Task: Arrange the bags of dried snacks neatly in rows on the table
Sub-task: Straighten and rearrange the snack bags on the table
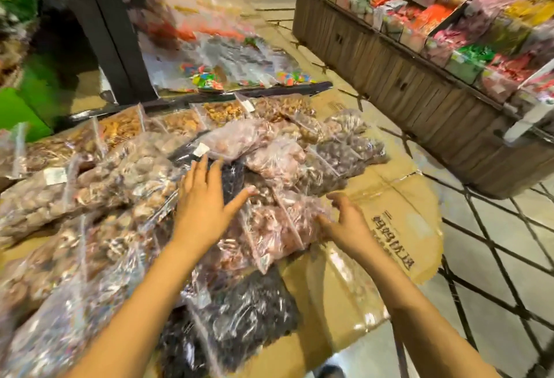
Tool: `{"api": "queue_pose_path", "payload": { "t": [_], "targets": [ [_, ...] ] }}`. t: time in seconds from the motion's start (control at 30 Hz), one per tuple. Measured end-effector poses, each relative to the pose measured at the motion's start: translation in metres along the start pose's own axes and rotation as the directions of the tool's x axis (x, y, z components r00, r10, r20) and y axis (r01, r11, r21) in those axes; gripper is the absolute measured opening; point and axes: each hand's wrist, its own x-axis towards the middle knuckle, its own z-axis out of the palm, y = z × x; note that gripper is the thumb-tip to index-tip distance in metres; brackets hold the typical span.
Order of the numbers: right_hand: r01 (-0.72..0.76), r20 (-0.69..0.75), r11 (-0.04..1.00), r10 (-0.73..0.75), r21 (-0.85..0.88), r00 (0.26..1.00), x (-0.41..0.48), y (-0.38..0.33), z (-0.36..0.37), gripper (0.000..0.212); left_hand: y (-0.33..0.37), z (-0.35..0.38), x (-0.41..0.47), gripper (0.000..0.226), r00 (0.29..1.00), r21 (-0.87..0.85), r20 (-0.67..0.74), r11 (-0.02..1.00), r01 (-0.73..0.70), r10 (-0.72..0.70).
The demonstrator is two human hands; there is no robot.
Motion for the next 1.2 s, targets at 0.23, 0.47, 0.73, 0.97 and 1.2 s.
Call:
{"api": "queue_pose_path", "payload": {
  "t": [0.23, 0.47, 0.73, 0.97, 1.2],
  "targets": [
    [0.183, 0.21, 0.983, -0.181, 0.01, 0.961, 0.121, -0.009, -0.006, 0.084, 0.02, 0.015, 0.087, 0.101, 0.945, -0.009, -0.136, 0.954, 0.299, -0.298],
    [0.408, 0.346, 0.907, -0.351, -0.106, 0.87, 0.186, -0.019, 0.01, 0.087, 0.033, 0.035, 0.135, 0.125, 0.792, -0.245, -0.062, 0.779, 0.577, -0.607],
    [0.528, 0.39, 0.814, -0.417, -0.242, 0.821, 0.176, -0.03, 0.028, 0.111, 0.042, 0.033, 0.131, 0.094, 0.732, 0.136, 0.008, 0.726, 0.674, -0.681],
    [0.503, 0.389, 0.843, -0.406, -0.189, 0.827, 0.182, -0.031, 0.028, 0.106, 0.042, 0.05, 0.117, 0.112, 0.696, -0.093, -0.115, 0.705, 0.703, -0.709],
    [0.46, 0.332, 0.865, -0.381, -0.203, 0.863, 0.18, -0.037, 0.024, 0.091, 0.042, 0.054, 0.106, 0.089, 0.679, -0.216, -0.261, 0.727, 0.652, -0.687]
  ]
}}
